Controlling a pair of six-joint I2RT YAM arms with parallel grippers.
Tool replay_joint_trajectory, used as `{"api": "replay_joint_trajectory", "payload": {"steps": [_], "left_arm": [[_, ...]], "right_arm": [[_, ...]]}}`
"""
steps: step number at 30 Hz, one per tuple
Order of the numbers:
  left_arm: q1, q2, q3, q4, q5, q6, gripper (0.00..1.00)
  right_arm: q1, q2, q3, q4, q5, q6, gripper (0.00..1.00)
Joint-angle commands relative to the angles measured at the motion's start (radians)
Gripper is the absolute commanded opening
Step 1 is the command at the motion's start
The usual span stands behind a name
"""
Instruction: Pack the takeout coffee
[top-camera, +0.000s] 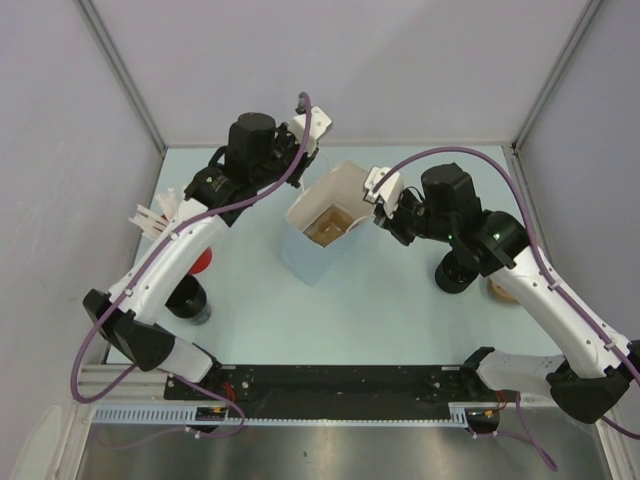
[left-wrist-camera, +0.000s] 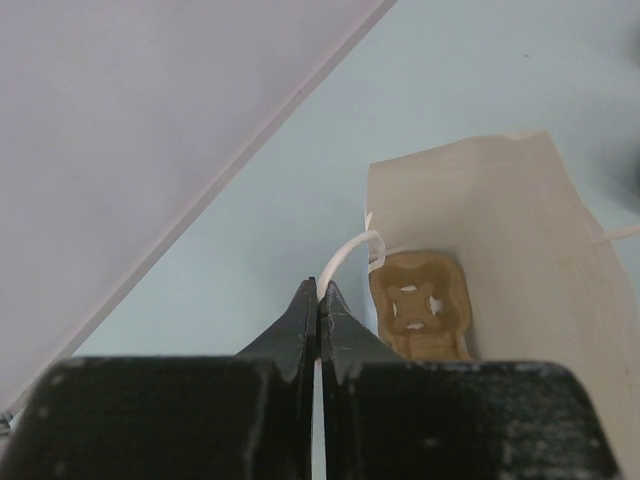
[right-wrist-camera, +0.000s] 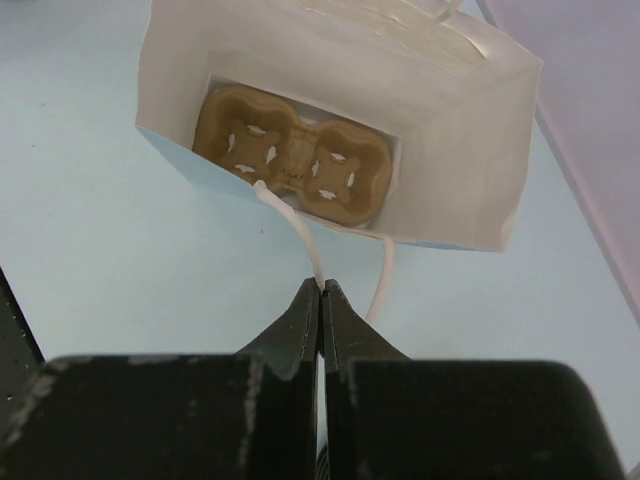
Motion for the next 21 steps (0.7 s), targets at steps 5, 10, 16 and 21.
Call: {"api": "replay_joint_trajectory", "payload": {"steps": [5,10,16,21], "left_arm": [[-0.001,-0.025,0.046,-0.029,0.054,0.051,0.00],[-0.004,-0.043,0.085,-0.130,0.206,0.111,0.00],[-0.061,-0.052,0.108,-0.296,0.352,0.198,0.00],[-0.078,-0.060,0.123,-0.357,0.439,0.201,0.00]], "right_arm": [[0.018,-0.030,-0.032,-0.190,-0.166,-0.140,0.00],[0.055,-0.064,-0.144,-0.293,-0.177,-0.191,0.00],[0.089,-0.093,-0.237,-0.347,-0.183,-0.197,0.00],[0.097,-0.125,-0.273,-0.393,-0.229,-0.200,0.00]]}}
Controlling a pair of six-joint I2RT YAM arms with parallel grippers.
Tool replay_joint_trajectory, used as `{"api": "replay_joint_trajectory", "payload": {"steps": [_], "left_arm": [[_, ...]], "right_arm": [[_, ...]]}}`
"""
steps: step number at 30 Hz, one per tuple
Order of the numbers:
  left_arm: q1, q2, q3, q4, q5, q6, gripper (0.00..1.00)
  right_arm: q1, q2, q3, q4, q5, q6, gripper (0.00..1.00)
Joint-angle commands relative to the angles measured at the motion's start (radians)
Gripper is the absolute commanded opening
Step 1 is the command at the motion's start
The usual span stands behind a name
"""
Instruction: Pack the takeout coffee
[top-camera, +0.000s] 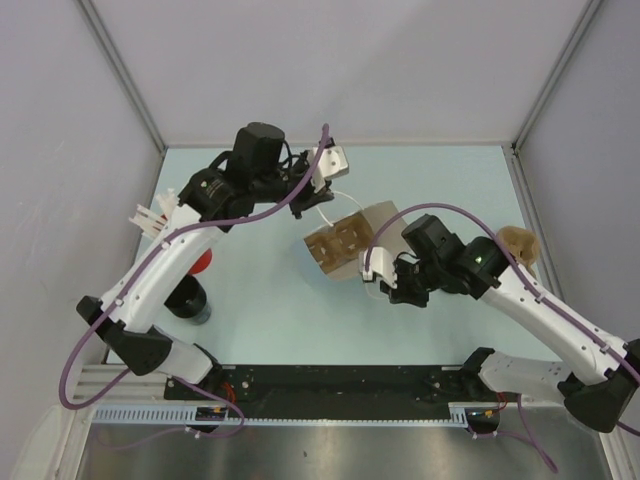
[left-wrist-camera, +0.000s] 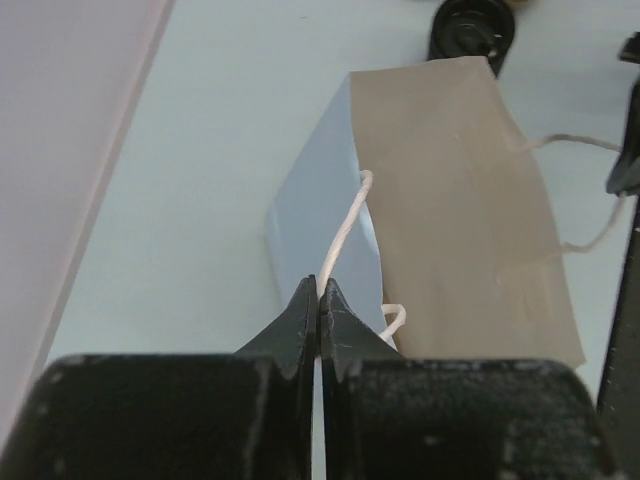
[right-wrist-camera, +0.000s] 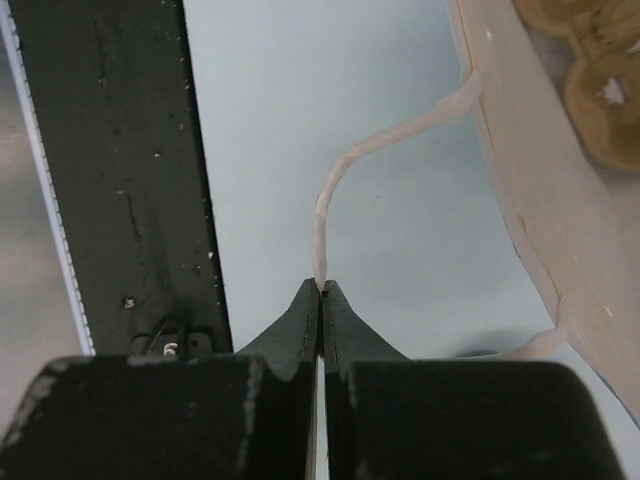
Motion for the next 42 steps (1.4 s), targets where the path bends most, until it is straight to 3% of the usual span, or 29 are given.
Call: {"api": "replay_joint_trajectory", "payload": {"steps": [1,13,20,29,37,42], "left_arm": [[-0.010,-0.038,0.052,-0.083,0.140,0.030,0.00],[-0.018,-0.009,0.074,-0.051,0.315,-0.098,0.01],[-0.128,0.063,0.083,-0.118,0.284,-0.041,0.01],[-0.168,0.112,0.097,-0.123,0.266,-0.030,0.01],[-0.150,0.107,0.161,-0.037,0.073,-0.085,0.00],[-0.082,0.092,0.221,0.029,-0.022,-0.133,0.00]], "right_arm": [[0.009,-0.055,-0.018,-0.068,-0.062,-0.020,0.00],[-0.060,-0.219,-0.073,-0.098,-0.125,-0.037,0.00],[-0.077,-0.241,-0.088,-0.096,-0.073,-0.054,0.00],[-0.070,-0.268,-0.156,-0.067,-0.016,-0.063,0.00],[-0.068,-0.281,-0.128,0.037,0.068,-0.031,0.00],[-0.068,-0.213,-0.009,0.117,0.153,0.004,0.00]]}}
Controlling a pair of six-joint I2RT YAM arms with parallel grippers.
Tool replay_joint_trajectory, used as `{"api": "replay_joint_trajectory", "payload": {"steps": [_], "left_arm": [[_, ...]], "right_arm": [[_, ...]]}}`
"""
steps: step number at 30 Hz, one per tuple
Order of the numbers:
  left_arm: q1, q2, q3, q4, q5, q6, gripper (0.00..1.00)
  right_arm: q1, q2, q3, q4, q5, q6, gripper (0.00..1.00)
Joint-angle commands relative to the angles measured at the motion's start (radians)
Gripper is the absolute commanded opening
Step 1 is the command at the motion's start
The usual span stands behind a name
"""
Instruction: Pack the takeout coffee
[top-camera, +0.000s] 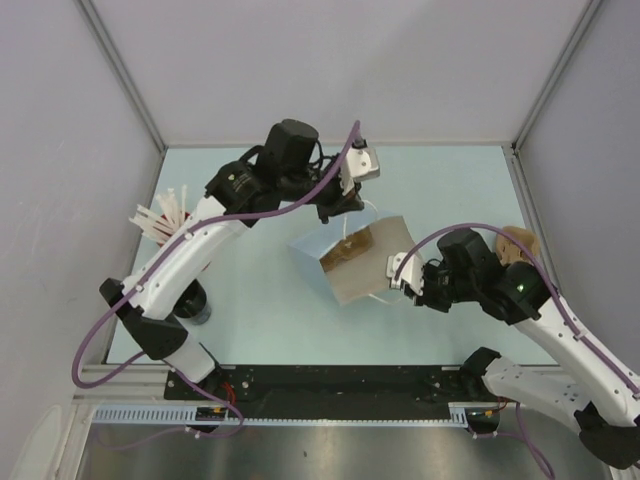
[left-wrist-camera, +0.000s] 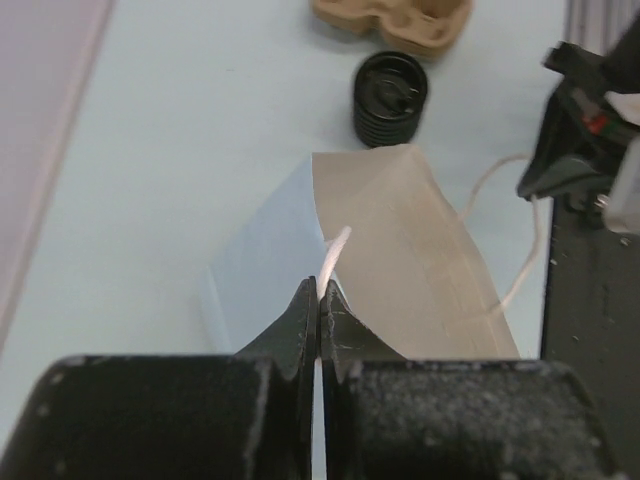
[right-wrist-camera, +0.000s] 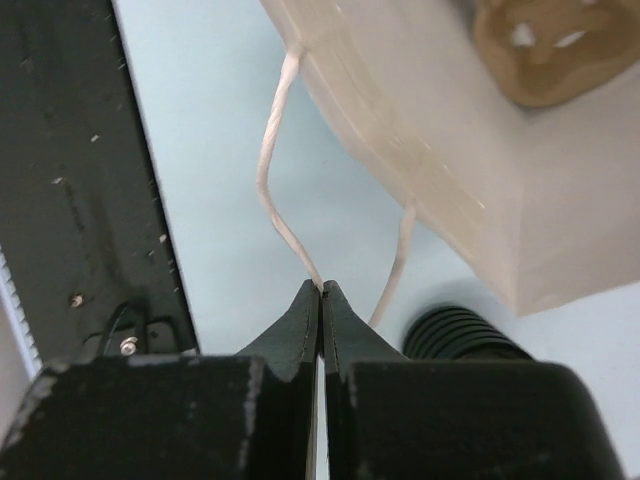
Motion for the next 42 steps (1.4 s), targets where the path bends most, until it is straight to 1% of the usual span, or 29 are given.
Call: {"api": "replay_joint_trajectory", "payload": {"steps": [1,4,7,11,13,15,19,24,26,27,30,33,34,35,36,39,42], "left_arm": [[0.072,-0.039,0.080,0.109,-0.128,-0.056,0.00],[0.110,-0.047,0.079,0.147,-0.211,-0.058,0.00],[0.153,-0.062,0.041,0.188,-0.254,-0.069,0.01],[0.195,-0.067,-0.028,0.230,-0.307,-0.081,0.01],[0.218,-0.065,-0.038,0.254,-0.329,-0.093,0.01],[0.230,-0.057,-0.032,0.268,-0.341,-0.104,0.04],[0.255,-0.038,-0.001,0.308,-0.373,-0.115,0.06],[0.281,0.008,0.060,0.336,-0.424,-0.139,0.14],[0.285,0.035,0.076,0.340,-0.445,-0.150,0.32],[0.290,0.042,0.079,0.340,-0.444,-0.153,0.34],[0.299,0.064,0.077,0.339,-0.441,-0.164,0.36],[0.310,0.064,0.077,0.345,-0.415,-0.184,0.54],[0.312,0.061,0.077,0.351,-0.410,-0.190,0.62],[0.312,0.049,0.077,0.356,-0.410,-0.193,0.66],[0.312,0.041,0.079,0.366,-0.403,-0.193,0.74],[0.312,0.010,0.080,0.376,-0.400,-0.193,0.80],[0.312,-0.016,0.071,0.374,-0.390,-0.197,0.81]], "right_arm": [[0.004,0.056,0.134,0.153,0.130,0.045,0.00],[0.004,0.124,0.197,0.236,0.205,0.075,0.00],[0.003,0.200,0.255,0.312,0.274,0.098,0.00],[-0.009,0.302,0.343,0.409,0.319,0.127,0.00],[-0.023,0.363,0.381,0.467,0.364,0.167,0.00],[-0.034,0.400,0.446,0.494,0.372,0.188,0.00],[-0.060,0.472,0.530,0.543,0.380,0.220,0.00],[-0.078,0.530,0.602,0.578,0.392,0.248,0.00],[-0.091,0.546,0.609,0.589,0.391,0.259,0.00],[-0.094,0.550,0.609,0.598,0.383,0.260,0.00],[-0.114,0.563,0.605,0.615,0.372,0.272,0.00],[-0.135,0.567,0.593,0.639,0.368,0.276,0.00],[-0.141,0.569,0.589,0.646,0.363,0.276,0.00],[-0.157,0.570,0.587,0.652,0.360,0.274,0.00],[-0.169,0.575,0.582,0.656,0.356,0.271,0.00],[-0.221,0.587,0.576,0.678,0.343,0.265,0.00],[-0.282,0.599,0.570,0.698,0.302,0.259,0.00]]}}
